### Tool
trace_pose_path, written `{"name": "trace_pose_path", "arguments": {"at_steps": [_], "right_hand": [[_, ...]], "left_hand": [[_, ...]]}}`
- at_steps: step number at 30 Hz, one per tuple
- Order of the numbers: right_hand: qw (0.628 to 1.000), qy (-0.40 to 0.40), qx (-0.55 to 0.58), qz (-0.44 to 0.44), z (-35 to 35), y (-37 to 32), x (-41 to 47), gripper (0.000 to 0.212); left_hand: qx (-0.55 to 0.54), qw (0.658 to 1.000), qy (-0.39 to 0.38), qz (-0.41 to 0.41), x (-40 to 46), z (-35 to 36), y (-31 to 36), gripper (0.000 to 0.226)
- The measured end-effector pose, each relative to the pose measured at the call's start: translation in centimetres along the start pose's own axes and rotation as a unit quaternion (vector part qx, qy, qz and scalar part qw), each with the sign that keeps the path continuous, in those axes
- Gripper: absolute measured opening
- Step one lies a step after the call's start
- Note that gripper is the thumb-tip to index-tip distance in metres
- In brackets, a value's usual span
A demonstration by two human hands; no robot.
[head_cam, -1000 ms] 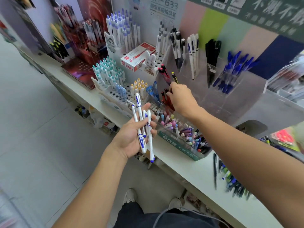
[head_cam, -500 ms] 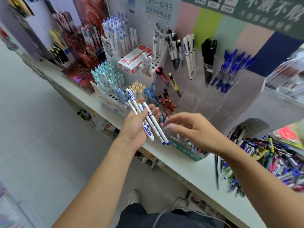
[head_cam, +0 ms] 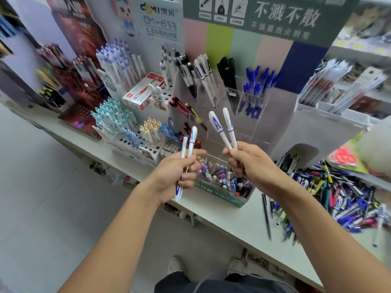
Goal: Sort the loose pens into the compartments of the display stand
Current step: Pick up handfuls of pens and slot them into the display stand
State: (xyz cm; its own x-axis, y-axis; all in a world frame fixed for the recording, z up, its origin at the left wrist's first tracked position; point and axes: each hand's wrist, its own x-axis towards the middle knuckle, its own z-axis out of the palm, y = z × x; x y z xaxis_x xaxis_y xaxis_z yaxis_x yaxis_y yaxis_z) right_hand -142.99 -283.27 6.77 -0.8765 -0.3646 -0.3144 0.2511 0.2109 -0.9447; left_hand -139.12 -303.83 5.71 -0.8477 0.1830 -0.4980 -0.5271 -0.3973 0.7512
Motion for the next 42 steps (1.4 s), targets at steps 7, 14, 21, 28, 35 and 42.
{"name": "trace_pose_path", "arguments": {"at_steps": [7,14,21,28,35,42], "right_hand": [[0.991,0.010,0.124,0.051,2.4,-1.5,1.7,0.035],[0.992,0.122,0.036,-0.003,0.6,-2.3,2.4,0.032],[0.996,-0.051,-0.007,-0.073,3.1,-1.6,-0.6,0.013],[0.985,-0.041,0.144,-0.089,5.9,-0.1,-0.5,0.023],[0.966,0.019,0.256,-0.034,4.4,-1.5,1.2,0.024],[0.981,0.040,0.192,-0.004,1.8,-3.2,3.1,0.030]], "left_hand": [[0.126,0.988,-0.083,-0.031,-1.1,1.2,-0.6,0.032],[0.101,0.990,0.099,-0.030,-1.8,-1.2,-0.7,0.048],[-0.490,0.859,0.124,0.077,-0.9,-2.0,1.4,0.046],[-0.387,0.899,0.161,0.124,0.2,0.6,1.6,0.026],[-0.083,0.970,0.137,0.181,-1.6,1.3,-0.6,0.016],[0.081,0.988,0.010,0.132,-2.7,0.3,-0.8,0.050]]}}
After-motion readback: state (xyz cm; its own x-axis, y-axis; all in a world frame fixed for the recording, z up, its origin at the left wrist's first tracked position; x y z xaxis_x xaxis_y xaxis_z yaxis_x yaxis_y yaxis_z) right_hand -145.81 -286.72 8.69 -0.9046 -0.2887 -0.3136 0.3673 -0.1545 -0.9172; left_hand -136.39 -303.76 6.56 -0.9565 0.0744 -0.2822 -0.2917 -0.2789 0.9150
